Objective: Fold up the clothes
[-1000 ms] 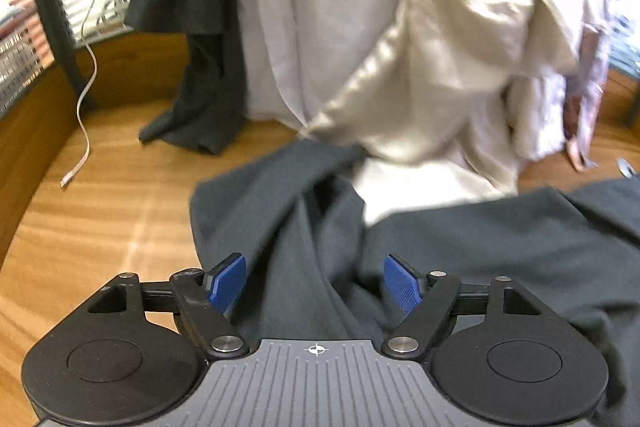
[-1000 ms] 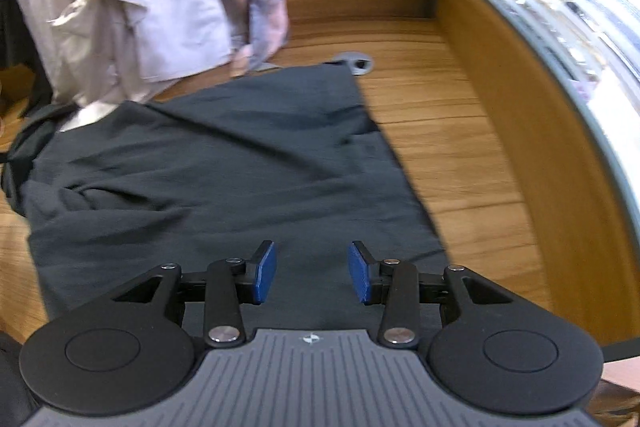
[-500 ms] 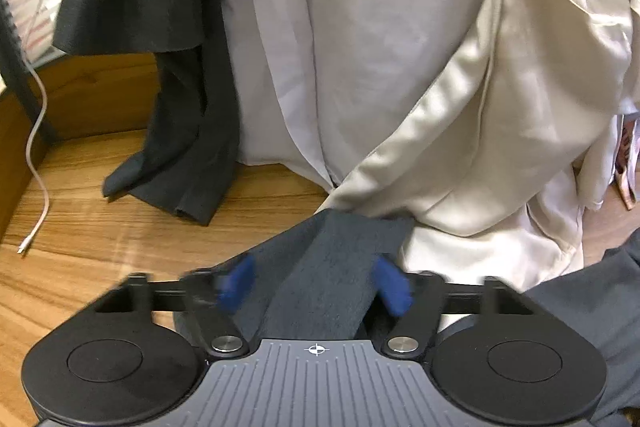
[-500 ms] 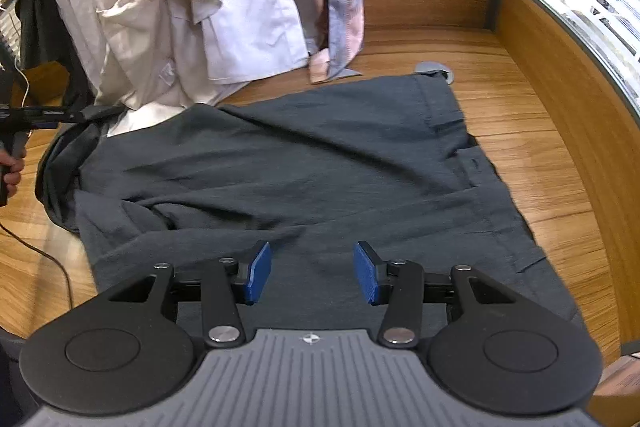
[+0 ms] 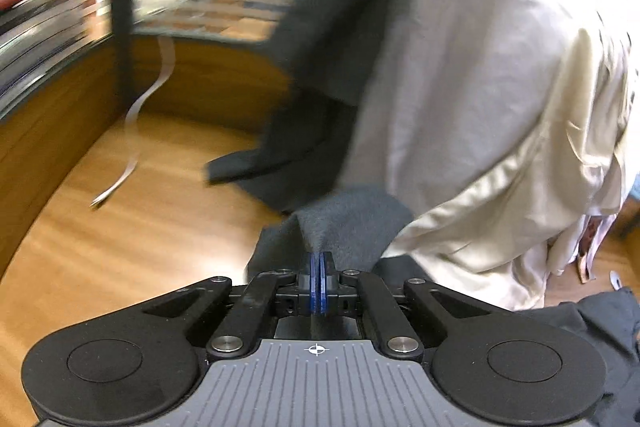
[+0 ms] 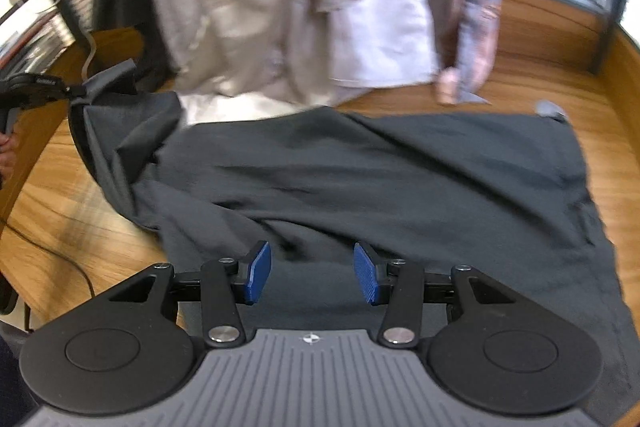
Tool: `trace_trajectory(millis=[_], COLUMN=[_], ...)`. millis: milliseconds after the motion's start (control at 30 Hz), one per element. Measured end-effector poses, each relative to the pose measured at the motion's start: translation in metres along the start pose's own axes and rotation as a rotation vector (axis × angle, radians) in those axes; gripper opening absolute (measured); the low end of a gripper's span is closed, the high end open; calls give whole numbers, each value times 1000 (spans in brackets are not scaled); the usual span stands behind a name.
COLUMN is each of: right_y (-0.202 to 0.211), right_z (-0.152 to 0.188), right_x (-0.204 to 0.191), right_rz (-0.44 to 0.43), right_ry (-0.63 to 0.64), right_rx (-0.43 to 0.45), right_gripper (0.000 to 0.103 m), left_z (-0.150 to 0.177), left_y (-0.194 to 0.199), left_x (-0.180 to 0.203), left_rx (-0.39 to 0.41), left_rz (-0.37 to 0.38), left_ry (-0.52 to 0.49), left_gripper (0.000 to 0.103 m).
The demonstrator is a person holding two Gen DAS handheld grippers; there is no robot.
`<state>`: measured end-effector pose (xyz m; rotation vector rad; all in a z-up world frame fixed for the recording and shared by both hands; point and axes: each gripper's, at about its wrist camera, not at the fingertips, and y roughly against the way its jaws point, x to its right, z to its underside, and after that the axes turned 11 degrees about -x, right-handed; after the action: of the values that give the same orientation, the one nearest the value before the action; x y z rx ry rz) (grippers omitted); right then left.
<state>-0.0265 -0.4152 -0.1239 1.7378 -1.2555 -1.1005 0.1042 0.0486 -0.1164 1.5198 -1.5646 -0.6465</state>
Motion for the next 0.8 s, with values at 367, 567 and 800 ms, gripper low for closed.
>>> trace_trajectory(millis=[367, 567, 800], right_y=[-34, -37, -25], right_z=[-19, -12, 5], right_x=[-78, -93, -86], right_rz=[-63, -46, -13], right_ry=[104, 109, 72], right_rx=[-16, -30, -44], right_gripper=[52, 52, 53], left_z=[41, 40, 34], left_y=[31, 25, -14], left_x=[-76, -59, -36], left_rx=[-58, -83, -162], left_rz=[-56, 83, 237], left_ry=[34, 31, 136], left_gripper=[10, 43, 66])
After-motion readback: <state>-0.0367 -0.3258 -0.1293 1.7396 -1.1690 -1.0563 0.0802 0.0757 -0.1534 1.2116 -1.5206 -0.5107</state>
